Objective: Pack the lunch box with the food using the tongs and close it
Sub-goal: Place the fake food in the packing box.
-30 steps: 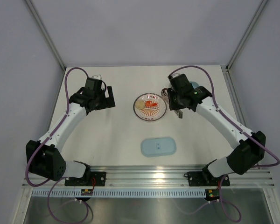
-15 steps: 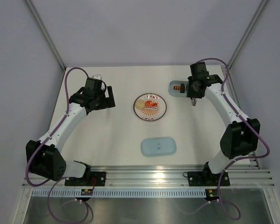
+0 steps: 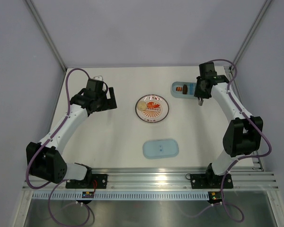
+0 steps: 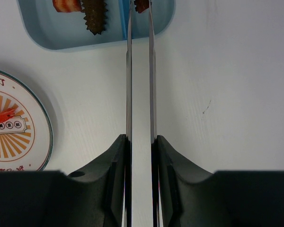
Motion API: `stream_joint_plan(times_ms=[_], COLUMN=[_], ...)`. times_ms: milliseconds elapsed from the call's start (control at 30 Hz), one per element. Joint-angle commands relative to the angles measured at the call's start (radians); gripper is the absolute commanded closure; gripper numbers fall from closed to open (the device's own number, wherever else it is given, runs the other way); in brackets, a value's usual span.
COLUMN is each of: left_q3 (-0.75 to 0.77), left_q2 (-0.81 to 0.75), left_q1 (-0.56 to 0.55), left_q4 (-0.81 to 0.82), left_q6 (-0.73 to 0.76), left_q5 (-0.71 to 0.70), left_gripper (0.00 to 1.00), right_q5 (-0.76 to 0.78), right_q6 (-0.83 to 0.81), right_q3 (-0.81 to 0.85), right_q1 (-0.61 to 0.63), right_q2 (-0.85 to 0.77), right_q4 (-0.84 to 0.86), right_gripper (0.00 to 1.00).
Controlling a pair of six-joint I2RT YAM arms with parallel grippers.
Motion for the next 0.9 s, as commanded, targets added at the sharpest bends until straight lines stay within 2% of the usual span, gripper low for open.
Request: stream_joint_plan(times_ms=[0, 167, 300, 500, 667, 867], left_q3=[0.005, 0.004, 0.007, 0.011, 0.016, 0.014], left_q2=[-0.033, -0.036, -0.034, -0.031, -0.028, -0.028], left_q1=[0.001, 0.002, 0.001, 0.002, 0.001, 0.001], left_q4=[0.026, 0.024, 0.023, 0.023, 0.023, 0.021], left_q6=[0.008, 0.011, 0.011, 0.011, 0.011, 0.011], left_q5=[-0.007, -0.015, -0.015, -0.014, -0.01, -0.012], left_gripper=[0.01, 0.01, 0.01, 0.01, 0.01, 0.01], right_q5=[0.0, 0.007, 0.01, 0.004, -0.003, -0.005], right_q6=[-0.013, -0.022, -0.033, -0.039, -0.033, -0.033], right_q3=[0.03, 0.039, 0.037, 0.054, 0.062, 0.083], right_q1=[-0.004, -0.005, -0.005, -0.004, -0.005, -0.005], right_q2=[0.04, 0.084, 0.089, 0.093, 0.087, 0.075], right_q4=[0.043, 0.044, 0.049, 0.04, 0.034, 0.021], right_gripper=[0.83, 0.81, 0.71, 0.67, 0.54, 0.51])
